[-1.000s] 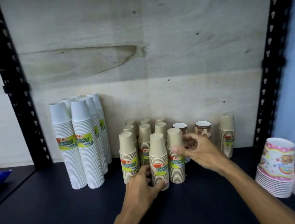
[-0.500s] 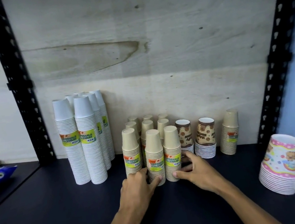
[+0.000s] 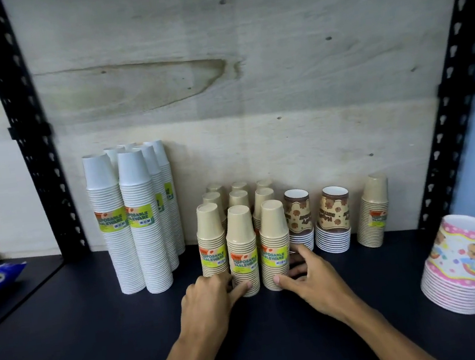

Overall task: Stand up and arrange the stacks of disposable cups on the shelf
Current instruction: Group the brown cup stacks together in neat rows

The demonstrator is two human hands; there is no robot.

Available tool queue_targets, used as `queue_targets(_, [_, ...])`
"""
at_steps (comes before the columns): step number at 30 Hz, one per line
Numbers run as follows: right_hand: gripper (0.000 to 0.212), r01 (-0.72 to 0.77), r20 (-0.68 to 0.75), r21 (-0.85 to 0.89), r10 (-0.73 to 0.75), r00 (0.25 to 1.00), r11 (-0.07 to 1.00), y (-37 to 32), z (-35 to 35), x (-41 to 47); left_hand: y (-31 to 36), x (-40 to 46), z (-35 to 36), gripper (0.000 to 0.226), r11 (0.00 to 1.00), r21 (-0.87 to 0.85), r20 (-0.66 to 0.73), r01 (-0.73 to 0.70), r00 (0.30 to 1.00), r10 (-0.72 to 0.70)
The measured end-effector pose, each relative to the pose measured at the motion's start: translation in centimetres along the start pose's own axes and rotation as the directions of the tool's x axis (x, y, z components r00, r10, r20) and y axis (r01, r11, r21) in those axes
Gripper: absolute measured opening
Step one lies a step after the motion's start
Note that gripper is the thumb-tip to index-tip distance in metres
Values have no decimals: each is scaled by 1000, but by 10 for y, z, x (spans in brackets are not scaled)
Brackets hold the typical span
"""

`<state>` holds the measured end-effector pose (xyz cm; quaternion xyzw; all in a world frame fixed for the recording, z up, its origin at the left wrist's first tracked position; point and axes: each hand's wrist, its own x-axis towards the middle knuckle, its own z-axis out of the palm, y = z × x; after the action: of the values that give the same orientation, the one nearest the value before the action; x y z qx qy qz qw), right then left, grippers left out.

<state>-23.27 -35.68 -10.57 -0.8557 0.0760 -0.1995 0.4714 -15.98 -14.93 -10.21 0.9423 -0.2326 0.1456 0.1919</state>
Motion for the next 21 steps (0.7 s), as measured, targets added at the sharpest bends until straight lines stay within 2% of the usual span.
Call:
queue_targets(8, [64, 14, -16, -22, -15, 1000, 1000, 2, 7, -3, -10, 1, 0, 49, 993, -101, -16, -63, 998, 61])
queue_targets(15, [57, 8, -74, -70, -14, 997, 997, 0, 14, -8, -6, 0, -3, 53, 980, -197, -38, -8, 999, 1])
queue_targets(21, [53, 16, -97, -85, -24, 995, 996, -2, 16, -9, -9, 1, -1, 45, 974, -227, -19, 10, 1000, -14])
